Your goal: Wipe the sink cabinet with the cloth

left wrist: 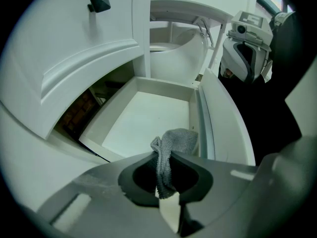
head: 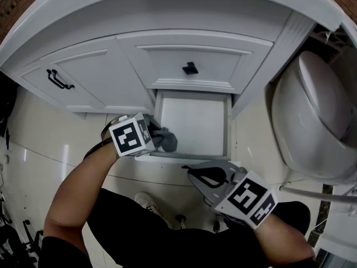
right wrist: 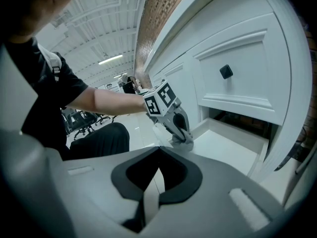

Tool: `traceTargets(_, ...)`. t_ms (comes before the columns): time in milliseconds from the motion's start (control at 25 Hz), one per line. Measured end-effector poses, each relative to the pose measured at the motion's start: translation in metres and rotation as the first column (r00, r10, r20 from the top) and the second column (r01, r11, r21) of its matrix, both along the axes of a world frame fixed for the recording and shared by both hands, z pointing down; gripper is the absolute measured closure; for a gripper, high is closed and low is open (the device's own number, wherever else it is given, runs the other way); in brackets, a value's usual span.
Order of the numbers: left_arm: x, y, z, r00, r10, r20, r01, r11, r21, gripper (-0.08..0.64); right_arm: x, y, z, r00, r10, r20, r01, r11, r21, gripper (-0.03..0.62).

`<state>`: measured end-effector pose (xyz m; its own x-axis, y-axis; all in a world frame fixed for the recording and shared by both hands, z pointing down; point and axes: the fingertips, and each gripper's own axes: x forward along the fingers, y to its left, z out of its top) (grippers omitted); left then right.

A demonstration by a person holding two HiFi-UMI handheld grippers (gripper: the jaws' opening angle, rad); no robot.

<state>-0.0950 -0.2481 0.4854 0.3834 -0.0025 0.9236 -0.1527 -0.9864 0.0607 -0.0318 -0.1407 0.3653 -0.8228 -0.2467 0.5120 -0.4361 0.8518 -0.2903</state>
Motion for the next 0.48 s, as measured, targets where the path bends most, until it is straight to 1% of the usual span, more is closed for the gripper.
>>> traceTargets(120,0.003,-0.002,-0.003,1.0,-0.006,-0.017,0.006,1.0,0.03,0.523,0.002,0.002,-0.001,1.0,0.011,-0.019,-0.011,1.0,0.008,0.588)
traceTargets(200,0.007,-0.004,-0.009,0.999,-0.023,-0.047,0.026,0.998,0.064,0.523,0.003,0.005,-0.005,1.0,0.017,-0.023,-0.017,1.0,0.023,0.588)
traceTargets(320,0.015,-0.012,-0.031,0.989,-0.063,-0.134,0.082,0.987,0.142,0.523,0.004,0.009,-0.014,0.999,0.055,0.002,-0.055,0.997,0.059,0.588)
traceTargets(400,0.025,-0.012,-0.053,0.976,-0.073,-0.204,0.113,0.975,0.191,0.523,0.008,0.015,-0.017,0.996,0.083,0.015,-0.084,0.994,0.068,0.588)
traceTargets(480,0.038,-0.008,-0.076,0.958,-0.069,-0.277,0.136,0.963,0.233,0.523,0.013,0.023,-0.019,0.993,0.112,0.029,-0.114,0.991,0.073,0.588)
